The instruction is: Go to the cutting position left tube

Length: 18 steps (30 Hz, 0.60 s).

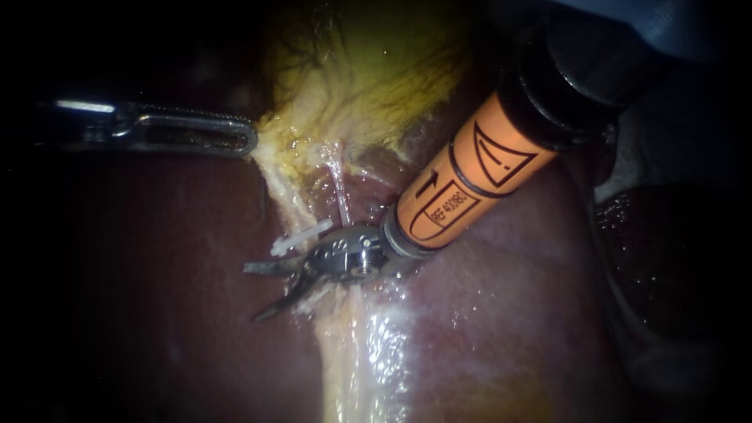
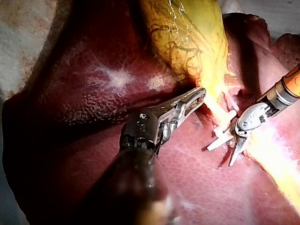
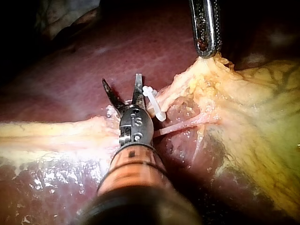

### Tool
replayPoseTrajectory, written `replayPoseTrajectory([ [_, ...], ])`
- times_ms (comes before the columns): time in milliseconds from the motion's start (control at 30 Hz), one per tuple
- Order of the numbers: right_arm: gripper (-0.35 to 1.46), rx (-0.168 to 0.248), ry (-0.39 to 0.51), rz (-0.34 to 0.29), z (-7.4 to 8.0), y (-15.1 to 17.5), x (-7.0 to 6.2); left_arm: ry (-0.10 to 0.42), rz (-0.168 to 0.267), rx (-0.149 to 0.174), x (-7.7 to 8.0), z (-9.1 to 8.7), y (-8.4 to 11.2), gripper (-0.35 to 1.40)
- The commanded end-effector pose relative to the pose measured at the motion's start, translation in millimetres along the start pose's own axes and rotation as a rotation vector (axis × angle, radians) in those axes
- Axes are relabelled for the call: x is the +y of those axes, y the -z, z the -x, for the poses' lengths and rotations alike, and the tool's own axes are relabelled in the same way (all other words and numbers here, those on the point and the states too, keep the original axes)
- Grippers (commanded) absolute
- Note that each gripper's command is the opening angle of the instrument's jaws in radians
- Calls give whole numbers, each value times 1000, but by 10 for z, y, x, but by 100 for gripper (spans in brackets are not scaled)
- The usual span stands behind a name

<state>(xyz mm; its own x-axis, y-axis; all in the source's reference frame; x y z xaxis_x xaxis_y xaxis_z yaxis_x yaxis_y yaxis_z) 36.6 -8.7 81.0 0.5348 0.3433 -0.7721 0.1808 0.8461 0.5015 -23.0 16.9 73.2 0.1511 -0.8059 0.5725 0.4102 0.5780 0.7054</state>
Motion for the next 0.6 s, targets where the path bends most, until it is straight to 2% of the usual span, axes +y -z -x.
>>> replayPoseTrajectory([
  [33,97,0,-4,0,-1,1,0,0,0,0,0,0,0,-35],
  [200,99,4,-20,-4,-8,10,0,0,0,0,0,0,0,-35],
  [300,99,8,-33,-11,-18,24,0,0,0,0,0,0,0,-35],
  [433,102,20,-68,-24,-33,51,-1,0,0,0,0,0,0,-35],
  [600,102,37,-116,-53,-43,84,-7,0,0,0,0,0,1,-35],
])
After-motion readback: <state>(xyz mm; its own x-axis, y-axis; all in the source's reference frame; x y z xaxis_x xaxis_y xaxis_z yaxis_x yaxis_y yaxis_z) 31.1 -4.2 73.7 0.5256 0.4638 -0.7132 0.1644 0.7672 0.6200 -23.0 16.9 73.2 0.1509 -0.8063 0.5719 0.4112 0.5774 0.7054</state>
